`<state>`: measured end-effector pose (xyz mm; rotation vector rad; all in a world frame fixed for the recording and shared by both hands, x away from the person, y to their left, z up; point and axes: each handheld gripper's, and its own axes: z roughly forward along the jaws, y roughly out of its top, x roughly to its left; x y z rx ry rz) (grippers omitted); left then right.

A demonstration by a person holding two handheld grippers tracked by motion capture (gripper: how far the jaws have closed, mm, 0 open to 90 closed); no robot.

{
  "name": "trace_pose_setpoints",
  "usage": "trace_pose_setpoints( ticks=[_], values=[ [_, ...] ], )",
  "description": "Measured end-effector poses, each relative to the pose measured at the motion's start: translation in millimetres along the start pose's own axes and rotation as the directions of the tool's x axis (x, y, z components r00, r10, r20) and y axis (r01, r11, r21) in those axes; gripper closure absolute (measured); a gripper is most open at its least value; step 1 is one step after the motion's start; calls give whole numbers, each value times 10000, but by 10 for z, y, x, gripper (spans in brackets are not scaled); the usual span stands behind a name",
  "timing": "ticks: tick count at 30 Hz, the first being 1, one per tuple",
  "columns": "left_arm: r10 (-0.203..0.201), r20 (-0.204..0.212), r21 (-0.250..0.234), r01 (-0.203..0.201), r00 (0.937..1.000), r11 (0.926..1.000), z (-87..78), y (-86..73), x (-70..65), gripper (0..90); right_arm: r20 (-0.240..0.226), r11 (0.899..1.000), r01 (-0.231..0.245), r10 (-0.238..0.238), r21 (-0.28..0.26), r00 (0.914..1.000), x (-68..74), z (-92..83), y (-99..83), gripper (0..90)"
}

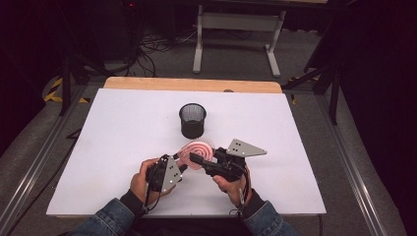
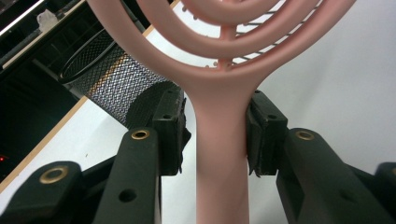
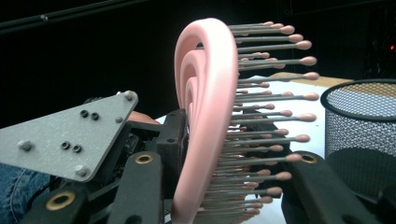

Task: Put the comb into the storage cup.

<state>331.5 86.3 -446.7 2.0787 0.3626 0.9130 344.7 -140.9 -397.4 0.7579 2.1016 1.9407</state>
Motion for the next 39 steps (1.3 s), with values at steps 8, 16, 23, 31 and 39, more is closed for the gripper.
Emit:
trace_pose_setpoints(
  ticks=[8, 16, 23, 31, 39],
  values=[
    [-169, 435, -134, 175, 9989, 9998, -7, -3, -13, 563, 69, 9988, 416, -414, -257, 9991, 32, -37, 25, 627],
    [-762, 971, -491, 812, 9924, 9955, -33, -38, 68, 373, 404, 9961, 730, -710, -504, 9967, 20, -115, 83, 630],
    [-1290, 1532, -766, 1419, 9797, 9869, -102, -82, 195, 218, 739, 9939, 913, -867, -624, 9935, -12, -189, 132, 631],
    [-1750, 1874, -1116, 1980, 9666, 9738, -261, -188, 379, 108, 1039, 9923, 1045, -972, -671, 9898, -46, -248, 169, 631],
    [-2343, 1662, -1081, 2538, 9579, 9612, -426, -375, 551, 71, 1129, 9917, 1025, -934, -773, 9892, -62, -285, 196, 632]
  ],
)
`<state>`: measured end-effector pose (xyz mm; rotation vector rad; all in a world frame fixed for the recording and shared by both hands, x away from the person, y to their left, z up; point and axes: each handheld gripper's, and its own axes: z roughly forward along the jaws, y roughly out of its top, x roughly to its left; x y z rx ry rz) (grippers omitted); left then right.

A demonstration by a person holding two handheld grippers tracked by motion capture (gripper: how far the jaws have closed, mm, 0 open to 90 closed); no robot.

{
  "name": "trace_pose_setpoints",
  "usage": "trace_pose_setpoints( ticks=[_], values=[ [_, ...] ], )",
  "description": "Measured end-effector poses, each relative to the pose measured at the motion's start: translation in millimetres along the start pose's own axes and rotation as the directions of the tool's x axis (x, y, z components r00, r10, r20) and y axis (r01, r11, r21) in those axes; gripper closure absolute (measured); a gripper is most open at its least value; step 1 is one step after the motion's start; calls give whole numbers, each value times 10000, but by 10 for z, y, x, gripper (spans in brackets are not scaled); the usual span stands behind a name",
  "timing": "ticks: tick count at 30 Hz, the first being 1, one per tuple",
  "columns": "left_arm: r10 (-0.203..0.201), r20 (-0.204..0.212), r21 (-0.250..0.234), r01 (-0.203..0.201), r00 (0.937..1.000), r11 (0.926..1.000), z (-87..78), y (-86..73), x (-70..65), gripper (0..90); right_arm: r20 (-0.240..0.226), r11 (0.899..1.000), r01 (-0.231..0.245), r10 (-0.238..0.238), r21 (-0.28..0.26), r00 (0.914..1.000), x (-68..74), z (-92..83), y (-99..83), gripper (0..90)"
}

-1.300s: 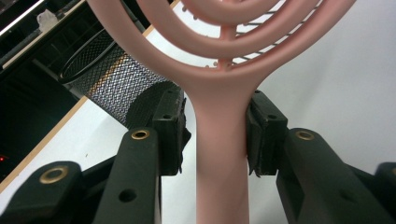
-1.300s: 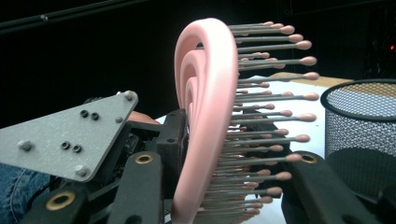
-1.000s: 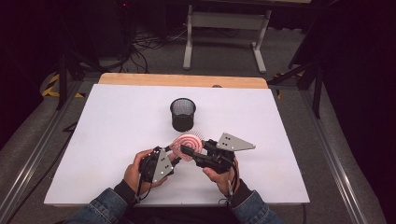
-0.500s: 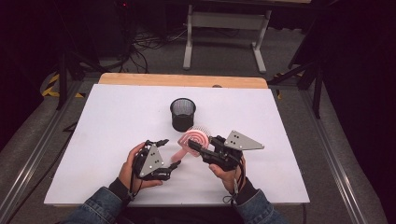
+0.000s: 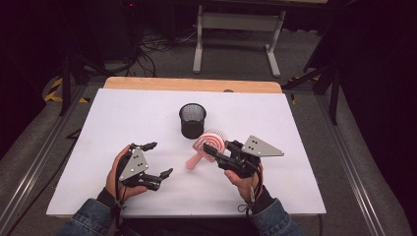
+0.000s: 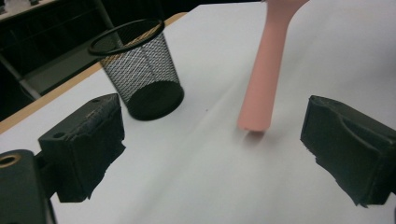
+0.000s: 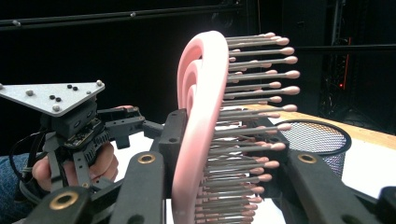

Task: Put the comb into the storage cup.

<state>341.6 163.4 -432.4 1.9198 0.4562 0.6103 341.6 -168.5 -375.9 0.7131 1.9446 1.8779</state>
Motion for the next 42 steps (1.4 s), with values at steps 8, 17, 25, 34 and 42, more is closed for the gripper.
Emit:
trace_pose_setpoints(
  ticks=[8, 17, 25, 34, 42],
  values=[
    [-200, -173, 34, 201, 9997, 9998, -145, -109, 91, 61, 156, 9999, 77, -76, -69, 9998, -22, -37, 25, 631],
    [-324, -134, 361, 329, 9994, 9988, -237, -237, 117, 61, 258, 9997, 193, -189, -138, 9995, -42, -54, 58, 632],
    [-417, -190, 427, 425, 9990, 9982, -326, -298, 142, 59, 444, 9993, 284, -272, -255, 9986, -81, -94, 120, 632],
    [-427, -192, 561, 437, 9989, 9975, -356, -339, 150, 56, 789, 9978, 499, -465, -429, 9958, -154, -144, 254, 632],
    [-427, -192, 514, 437, 9989, 9977, -367, -342, 154, 55, 1346, 9966, 726, -668, -391, 9887, -287, -186, 368, 632]
  ],
)
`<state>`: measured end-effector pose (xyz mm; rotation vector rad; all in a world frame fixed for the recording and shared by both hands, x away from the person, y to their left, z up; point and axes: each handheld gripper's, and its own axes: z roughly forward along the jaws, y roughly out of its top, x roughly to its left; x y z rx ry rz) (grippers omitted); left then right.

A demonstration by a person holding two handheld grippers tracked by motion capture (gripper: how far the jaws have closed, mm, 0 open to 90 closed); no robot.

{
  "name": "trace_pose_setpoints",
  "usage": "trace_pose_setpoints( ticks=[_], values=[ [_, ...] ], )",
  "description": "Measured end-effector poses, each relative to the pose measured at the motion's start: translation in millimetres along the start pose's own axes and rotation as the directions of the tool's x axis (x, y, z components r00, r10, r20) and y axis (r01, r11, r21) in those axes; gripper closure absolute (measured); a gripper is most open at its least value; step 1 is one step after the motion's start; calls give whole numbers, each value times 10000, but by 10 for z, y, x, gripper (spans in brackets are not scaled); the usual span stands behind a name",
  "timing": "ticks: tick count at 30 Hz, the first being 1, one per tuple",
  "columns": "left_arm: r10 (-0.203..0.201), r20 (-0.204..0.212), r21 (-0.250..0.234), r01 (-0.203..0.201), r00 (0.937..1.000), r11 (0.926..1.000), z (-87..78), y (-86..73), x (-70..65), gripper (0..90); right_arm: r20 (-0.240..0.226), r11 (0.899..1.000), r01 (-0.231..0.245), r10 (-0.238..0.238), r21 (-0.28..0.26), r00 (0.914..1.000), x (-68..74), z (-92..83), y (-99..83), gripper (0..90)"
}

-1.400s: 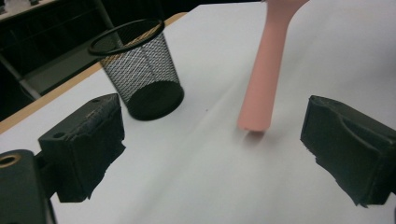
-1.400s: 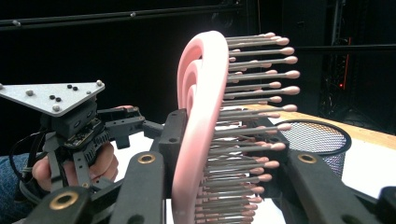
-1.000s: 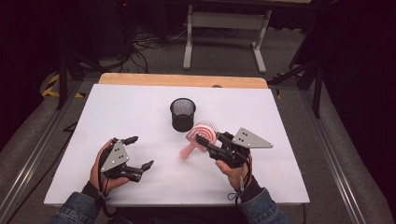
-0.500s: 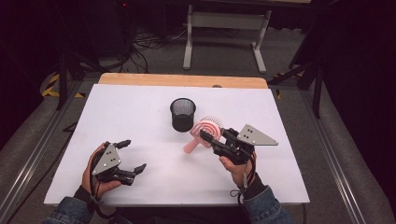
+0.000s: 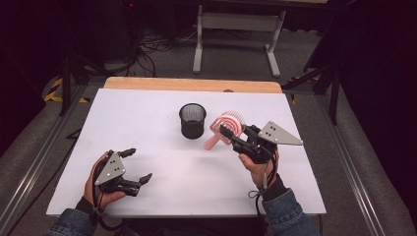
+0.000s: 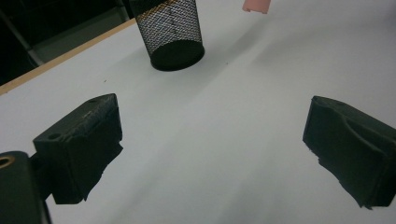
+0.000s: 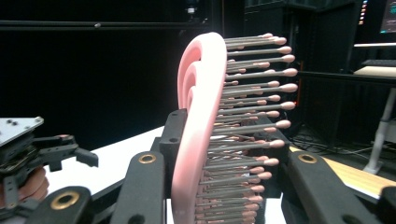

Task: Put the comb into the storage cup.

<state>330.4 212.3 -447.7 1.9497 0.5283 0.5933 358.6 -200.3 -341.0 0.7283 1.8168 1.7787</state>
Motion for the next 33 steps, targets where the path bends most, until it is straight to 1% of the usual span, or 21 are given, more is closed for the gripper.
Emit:
trace_pose_setpoints(
  ticks=[11, 14, 15, 16, 21, 23, 27, 33],
  values=[
    [-30, 0, -5, 30, 10000, 10000, -5, -6, 1, 53, 430, 9995, 244, -236, -179, 9988, -116, 33, 140, 632],
    [-12, 5, 2, 12, 10000, 10000, -23, -14, 6, 52, 546, 9992, 338, -326, -206, 9980, -149, 59, 184, 632],
    [-116, 9, -55, 116, 9999, 9999, -34, -21, 9, 51, 564, 9992, 346, -333, -221, 9979, -158, 68, 201, 632],
    [-80, -15, -62, 80, 10000, 9999, -42, -23, 17, 51, 619, 9989, 393, -376, -258, 9974, -167, 76, 224, 632],
    [-228, -12, -88, 228, 9997, 9997, -78, -45, 27, 51, 705, 9983, 425, -396, -396, 9967, -185, 118, 298, 632],
    [-166, 14, -87, 166, 9999, 9998, -91, -51, 35, 51, 736, 9981, 433, -401, -428, 9965, -183, 136, 324, 632],
    [-235, -6, -130, 235, 9997, 9996, -108, -59, 43, 50, 728, 9975, 539, -504, -466, 9961, -176, 198, 379, 632],
    [-297, -46, -216, 296, 9995, 9993, -137, -70, 63, 50, 732, 9969, 568, -528, -536, 9959, -169, 257, 456, 633]
  ],
)
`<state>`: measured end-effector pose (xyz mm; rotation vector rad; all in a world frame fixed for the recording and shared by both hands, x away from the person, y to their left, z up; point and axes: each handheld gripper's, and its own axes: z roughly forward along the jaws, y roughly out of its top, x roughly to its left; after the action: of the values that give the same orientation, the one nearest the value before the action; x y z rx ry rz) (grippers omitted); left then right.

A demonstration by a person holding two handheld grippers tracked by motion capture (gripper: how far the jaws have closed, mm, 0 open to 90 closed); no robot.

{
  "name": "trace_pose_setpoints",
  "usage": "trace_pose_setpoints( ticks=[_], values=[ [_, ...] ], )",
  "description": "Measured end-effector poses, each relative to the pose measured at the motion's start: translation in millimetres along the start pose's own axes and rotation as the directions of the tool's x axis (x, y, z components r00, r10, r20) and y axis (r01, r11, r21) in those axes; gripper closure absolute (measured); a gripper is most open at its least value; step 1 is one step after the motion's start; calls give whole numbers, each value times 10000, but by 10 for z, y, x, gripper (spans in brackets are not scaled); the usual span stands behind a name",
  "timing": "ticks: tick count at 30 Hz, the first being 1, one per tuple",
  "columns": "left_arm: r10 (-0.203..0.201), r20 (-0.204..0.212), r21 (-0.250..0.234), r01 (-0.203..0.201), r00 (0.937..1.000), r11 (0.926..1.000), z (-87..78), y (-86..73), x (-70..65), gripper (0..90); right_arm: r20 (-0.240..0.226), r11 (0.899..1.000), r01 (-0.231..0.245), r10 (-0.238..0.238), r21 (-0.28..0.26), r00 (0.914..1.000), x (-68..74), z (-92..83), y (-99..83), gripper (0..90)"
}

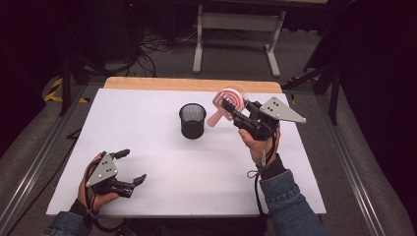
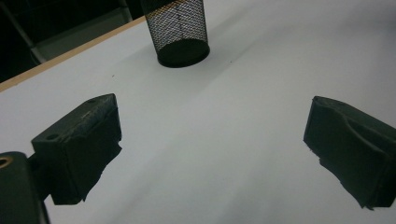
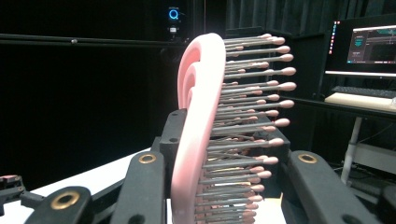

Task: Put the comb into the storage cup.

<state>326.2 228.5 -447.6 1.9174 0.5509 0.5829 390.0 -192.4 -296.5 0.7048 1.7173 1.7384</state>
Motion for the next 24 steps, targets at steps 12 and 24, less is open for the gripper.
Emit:
trace_pose_setpoints(
  ticks=[12, 24],
  values=[
    [62, 24, -113, -61, 10000, 9999, 12, 8, -2, 46, 48, 9999, 130, -130, -68, 9999, -19, 142, 93, 633],
    [89, -19, -113, -89, 10000, 9999, 5, 6, -7, 46, 218, 9999, 128, -129, 64, 9997, -36, 312, 65, 633]
  ],
)
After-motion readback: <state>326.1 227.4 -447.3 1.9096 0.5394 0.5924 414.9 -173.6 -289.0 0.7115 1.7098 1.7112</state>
